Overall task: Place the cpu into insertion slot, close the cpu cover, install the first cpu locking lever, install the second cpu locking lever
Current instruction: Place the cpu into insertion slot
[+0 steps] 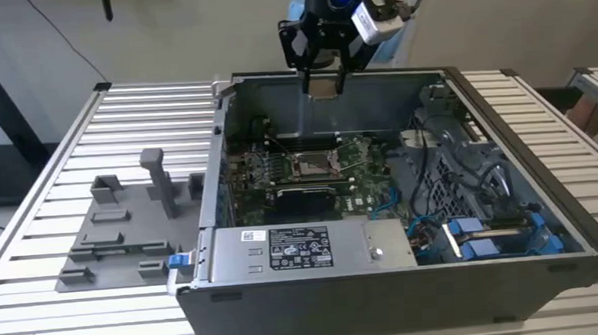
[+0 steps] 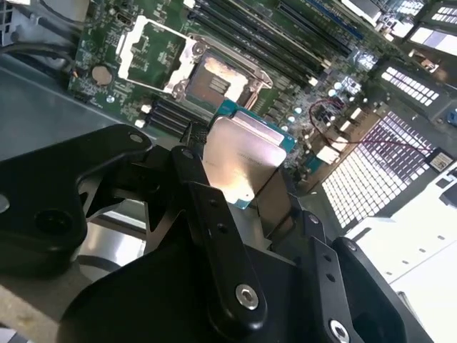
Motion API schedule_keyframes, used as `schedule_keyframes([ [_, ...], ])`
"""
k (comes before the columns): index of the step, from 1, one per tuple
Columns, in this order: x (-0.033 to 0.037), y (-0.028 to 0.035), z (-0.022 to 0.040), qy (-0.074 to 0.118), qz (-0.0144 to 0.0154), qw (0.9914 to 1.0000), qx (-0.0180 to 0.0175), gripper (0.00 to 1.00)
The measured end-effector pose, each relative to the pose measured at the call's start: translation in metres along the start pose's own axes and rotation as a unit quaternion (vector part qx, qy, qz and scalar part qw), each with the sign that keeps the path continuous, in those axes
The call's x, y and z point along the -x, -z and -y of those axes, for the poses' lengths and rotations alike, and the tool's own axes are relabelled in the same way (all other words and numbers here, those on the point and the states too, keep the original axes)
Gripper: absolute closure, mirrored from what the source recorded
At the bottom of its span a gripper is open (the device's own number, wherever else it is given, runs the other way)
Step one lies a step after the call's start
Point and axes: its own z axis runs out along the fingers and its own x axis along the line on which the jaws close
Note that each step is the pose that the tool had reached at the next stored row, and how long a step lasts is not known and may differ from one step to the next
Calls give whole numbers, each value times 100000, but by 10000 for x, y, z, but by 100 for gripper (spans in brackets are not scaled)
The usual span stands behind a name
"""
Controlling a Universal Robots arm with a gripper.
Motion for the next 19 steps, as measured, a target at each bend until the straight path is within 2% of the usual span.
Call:
schedule_keyframes([
  [4, 1, -5, 1, 2091, -180, 99978, -80, 45],
  [14, 1, -5, 0, 2975, -266, 99955, -116, 45],
  [19, 1, -5, 0, 6486, -575, 99787, -265, 45],
])
